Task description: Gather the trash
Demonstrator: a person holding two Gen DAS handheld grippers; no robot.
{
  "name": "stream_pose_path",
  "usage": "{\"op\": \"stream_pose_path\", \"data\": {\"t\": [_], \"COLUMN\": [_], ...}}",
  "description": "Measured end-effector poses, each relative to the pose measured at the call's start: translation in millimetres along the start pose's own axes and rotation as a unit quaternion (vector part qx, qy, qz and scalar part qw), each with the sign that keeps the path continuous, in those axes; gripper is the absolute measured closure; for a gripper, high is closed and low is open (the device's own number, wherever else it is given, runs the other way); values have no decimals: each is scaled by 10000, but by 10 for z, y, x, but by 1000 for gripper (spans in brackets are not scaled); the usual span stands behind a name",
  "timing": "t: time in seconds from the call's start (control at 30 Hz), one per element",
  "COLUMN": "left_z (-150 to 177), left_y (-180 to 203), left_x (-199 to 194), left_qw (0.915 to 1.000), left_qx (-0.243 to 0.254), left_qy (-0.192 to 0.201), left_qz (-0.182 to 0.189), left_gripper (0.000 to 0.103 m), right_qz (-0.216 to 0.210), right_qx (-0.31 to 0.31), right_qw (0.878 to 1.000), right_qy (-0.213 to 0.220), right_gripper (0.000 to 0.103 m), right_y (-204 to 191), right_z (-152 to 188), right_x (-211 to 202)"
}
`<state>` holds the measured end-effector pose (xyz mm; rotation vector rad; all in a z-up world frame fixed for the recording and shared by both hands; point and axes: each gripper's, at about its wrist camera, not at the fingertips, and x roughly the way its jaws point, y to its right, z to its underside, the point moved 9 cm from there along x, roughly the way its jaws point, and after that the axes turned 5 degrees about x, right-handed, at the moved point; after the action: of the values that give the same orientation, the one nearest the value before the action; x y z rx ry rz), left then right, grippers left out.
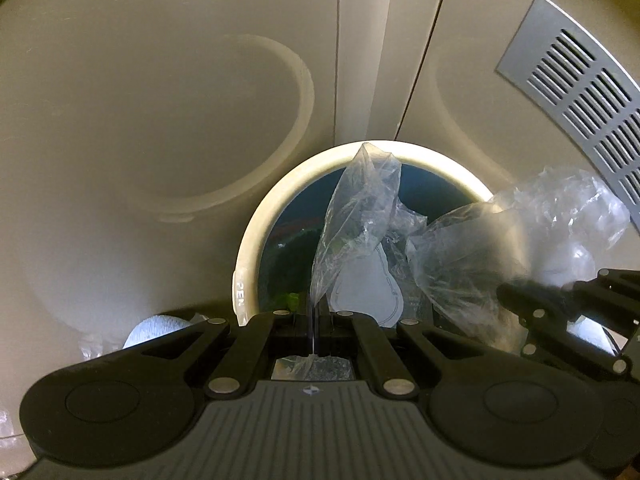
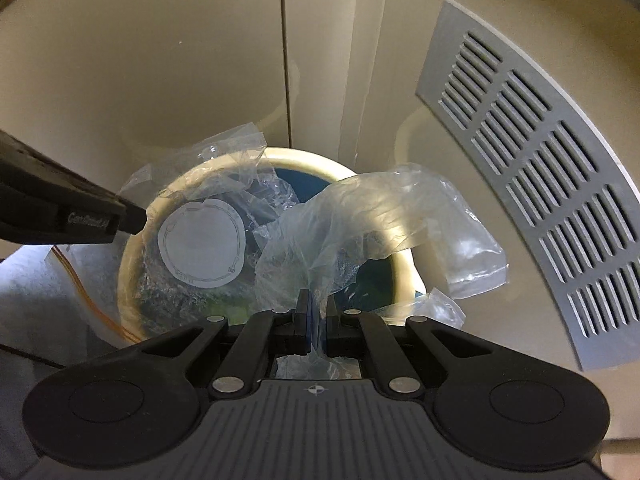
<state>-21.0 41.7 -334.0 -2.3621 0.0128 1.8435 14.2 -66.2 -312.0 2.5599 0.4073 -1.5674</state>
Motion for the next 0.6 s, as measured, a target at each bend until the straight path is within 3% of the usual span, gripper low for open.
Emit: {"op": "stream_pose_path", "data": {"t": [0.2, 0.23, 0.27, 0.3, 0.33, 0.37, 0.4, 0.47, 0.6], "left_z": [-132, -139, -136, -135, -139, -140, -139, -128, -72], "left_y": [58, 75, 86, 101, 102, 104, 96, 96, 95], "left_x": [74, 80, 84, 80, 87, 70, 35, -35, -91], "left_qw": [9995, 9995, 9996, 9996, 9995, 9992, 9988, 9982, 9988], "left_qx": [135, 155, 188, 212, 236, 267, 278, 306, 341], "left_qy": [104, 123, 129, 131, 158, 205, 288, 417, 221], "left_qz": [-258, -232, -170, -145, -152, -204, -271, -297, -259], "left_gripper": [102, 97, 87, 64, 49, 19, 7, 7, 7], "right_qz": [90, 109, 128, 153, 193, 243, 287, 353, 380], "right_qx": [-188, -207, -228, -257, -287, -329, -390, -510, -462], "right_qw": [9997, 9997, 9995, 9994, 9992, 9989, 9986, 9980, 9981], "right_qy": [-95, -121, -157, -198, -218, -217, -190, -129, -150], "right_gripper": [98, 96, 94, 83, 62, 50, 35, 32, 28], "right_y": [-9, -14, -21, -20, -33, -26, -15, -25, -10], "right_z": [-74, -78, -74, -83, -76, -85, -94, -105, -95], "right_x": [131, 150, 173, 194, 215, 224, 226, 201, 134]}}
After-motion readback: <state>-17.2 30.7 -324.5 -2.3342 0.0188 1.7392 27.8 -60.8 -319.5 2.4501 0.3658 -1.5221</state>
